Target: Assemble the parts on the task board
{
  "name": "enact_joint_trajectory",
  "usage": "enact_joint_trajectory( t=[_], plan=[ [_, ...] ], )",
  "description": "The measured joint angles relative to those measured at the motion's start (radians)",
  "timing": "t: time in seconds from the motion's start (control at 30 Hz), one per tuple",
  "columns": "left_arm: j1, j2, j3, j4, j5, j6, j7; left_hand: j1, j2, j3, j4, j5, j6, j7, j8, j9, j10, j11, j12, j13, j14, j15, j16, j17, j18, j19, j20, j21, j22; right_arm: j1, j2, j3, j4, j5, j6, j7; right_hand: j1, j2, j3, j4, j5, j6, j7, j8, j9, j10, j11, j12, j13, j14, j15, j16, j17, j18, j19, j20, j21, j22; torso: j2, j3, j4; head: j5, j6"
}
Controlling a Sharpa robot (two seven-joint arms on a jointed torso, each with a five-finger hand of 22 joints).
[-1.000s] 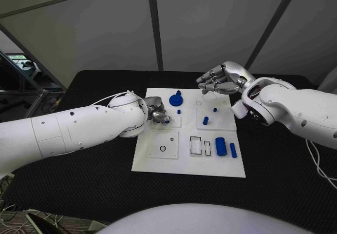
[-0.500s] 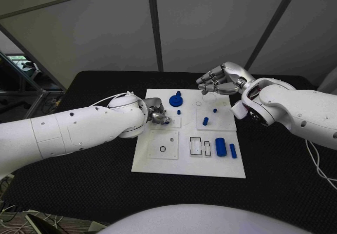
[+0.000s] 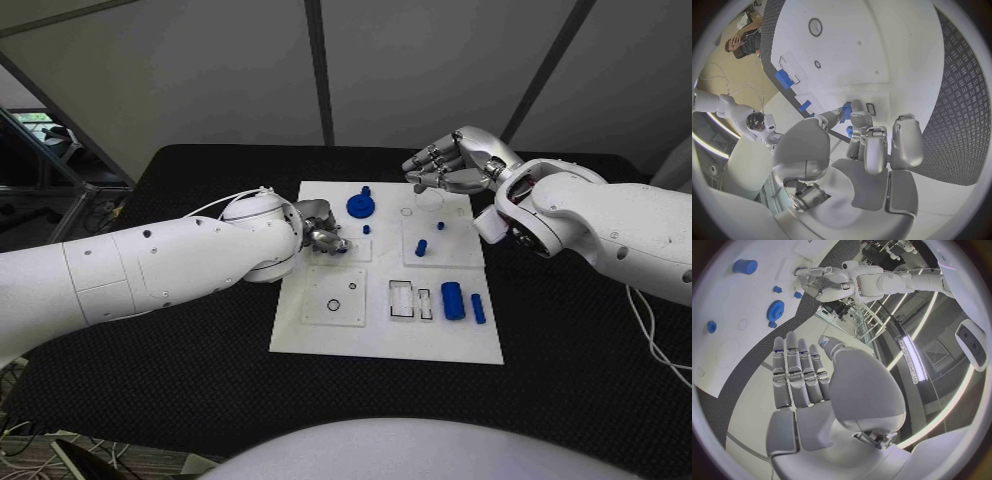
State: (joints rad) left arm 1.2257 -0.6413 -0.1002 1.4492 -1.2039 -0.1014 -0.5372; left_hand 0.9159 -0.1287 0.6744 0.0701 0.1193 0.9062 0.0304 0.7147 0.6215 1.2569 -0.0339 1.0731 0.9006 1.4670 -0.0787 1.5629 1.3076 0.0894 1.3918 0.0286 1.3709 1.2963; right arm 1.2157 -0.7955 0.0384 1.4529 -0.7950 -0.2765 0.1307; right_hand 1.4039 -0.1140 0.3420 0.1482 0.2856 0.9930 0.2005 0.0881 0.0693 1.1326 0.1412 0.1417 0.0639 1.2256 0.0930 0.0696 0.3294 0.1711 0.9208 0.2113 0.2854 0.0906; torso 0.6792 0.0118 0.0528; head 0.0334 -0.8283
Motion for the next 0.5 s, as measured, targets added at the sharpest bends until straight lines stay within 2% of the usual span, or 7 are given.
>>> enact_joint_trajectory(
  t=[0.07, 0.1, 0.17, 0.2, 0.5],
  plan=[
    [0.0, 0.0, 0.0, 0.0, 0.0, 0.0, 0.0, 0.0, 0.0, 0.0, 0.0, 0.0, 0.0, 0.0, 0.0, 0.0, 0.0, 0.0, 0.0, 0.001, 0.0, 0.0, 0.0, 0.0, -0.003, 0.0, 0.0, 0.0, 0.001, 0.0, 0.0, 0.0, 0.0, 0.0, 0.0, 0.0, 0.0, 0.0, 0.0, 0.0, 0.0, 0.0, 0.0, 0.0, 0.0, 0.0, 0.0, 0.0, 0.0, 0.0, 0.0, 0.0, 0.0, 0.0, 0.0, 0.0, 0.0, -0.001, 0.0, 0.0, 0.0, -0.001, 0.0],
    [0.0, 0.0, 0.0, 0.0, 0.0, 0.0, 0.0, 0.0, 0.0, 0.0, 0.0, 0.0, 0.0, 0.0, 0.002, -0.001, 0.0, 0.0, 0.0, 0.001, 0.0, 0.0, 0.0, 0.0, -0.06, 0.0, 0.0, 0.0, 0.001, 0.0, 0.0, 0.0, 0.0, 0.0, 0.0, 0.0, 0.0, 0.0, 0.0, 0.0, 0.0, 0.0, 0.0, 0.0, 0.0, 0.0, 0.0, 0.0, 0.0, 0.0, 0.0, 0.0, 0.0, 0.0, 0.0, 0.0, 0.0, -0.001, 0.0, 0.0, 0.0, -0.001, 0.001],
    [0.0, 0.0, 0.0, 0.0, 0.0, 0.0, 0.0, 0.0, 0.0, 0.0, 0.0, 0.0, 0.0, 0.0, 0.003, -0.001, 0.0, 0.0, 0.0, 0.001, 0.0, 0.0, 0.0, 0.0, -0.059, 0.0, 0.0, 0.0, 0.001, 0.0, 0.0, 0.0, 0.0, 0.0, 0.0, 0.0, 0.0, 0.0, 0.0, 0.0, 0.0, 0.0, 0.0, 0.0, 0.0, 0.0, 0.0, 0.0, 0.0, 0.0, 0.0, -0.003, 0.0, 0.0, 0.0, 0.0, -0.004, -0.001, 0.0, 0.0, 0.0, -0.001, 0.003],
    [0.0, 0.0, 0.0, 0.0, 0.0, 0.0, 0.0, 0.0, 0.0, 0.0, 0.0, 0.0, 0.0, 0.0, 0.003, -0.001, 0.0, 0.0, 0.0, 0.001, 0.0, 0.0, 0.0, 0.0, -0.036, 0.0, 0.0, 0.0, 0.001, 0.0, 0.0, 0.0, 0.0, 0.0, 0.0, 0.0, 0.0, 0.0, 0.0, 0.0, 0.0, 0.0, 0.0, 0.0, 0.001, 0.0, 0.0, 0.0, 0.0, 0.0, 0.0, -0.003, 0.0, 0.0, 0.0, 0.0, -0.004, -0.001, 0.0, 0.0, 0.0, -0.001, 0.004],
    [0.0, 0.0, 0.0, -0.001, 0.001, 0.0, 0.0, -0.013, 0.006, -0.01, 0.01, 0.0, 0.006, 0.001, 0.003, -0.006, 0.007, 0.0, 0.006, 0.004, 0.0, 0.0, 0.0, 0.0, -0.036, 0.0, 0.0, 0.0, 0.003, 0.0, 0.0, 0.0, 0.0, 0.0, 0.002, 0.0, 0.0, 0.0, 0.0, 0.0, 0.0, 0.0, 0.0, 0.001, 0.001, 0.0, 0.0, 0.0, 0.0, 0.0, 0.0, -0.003, -0.001, 0.0, 0.0, 0.0, -0.004, -0.002, 0.0, -0.0003, 0.0003, 0.001, 0.013]
  ],
)
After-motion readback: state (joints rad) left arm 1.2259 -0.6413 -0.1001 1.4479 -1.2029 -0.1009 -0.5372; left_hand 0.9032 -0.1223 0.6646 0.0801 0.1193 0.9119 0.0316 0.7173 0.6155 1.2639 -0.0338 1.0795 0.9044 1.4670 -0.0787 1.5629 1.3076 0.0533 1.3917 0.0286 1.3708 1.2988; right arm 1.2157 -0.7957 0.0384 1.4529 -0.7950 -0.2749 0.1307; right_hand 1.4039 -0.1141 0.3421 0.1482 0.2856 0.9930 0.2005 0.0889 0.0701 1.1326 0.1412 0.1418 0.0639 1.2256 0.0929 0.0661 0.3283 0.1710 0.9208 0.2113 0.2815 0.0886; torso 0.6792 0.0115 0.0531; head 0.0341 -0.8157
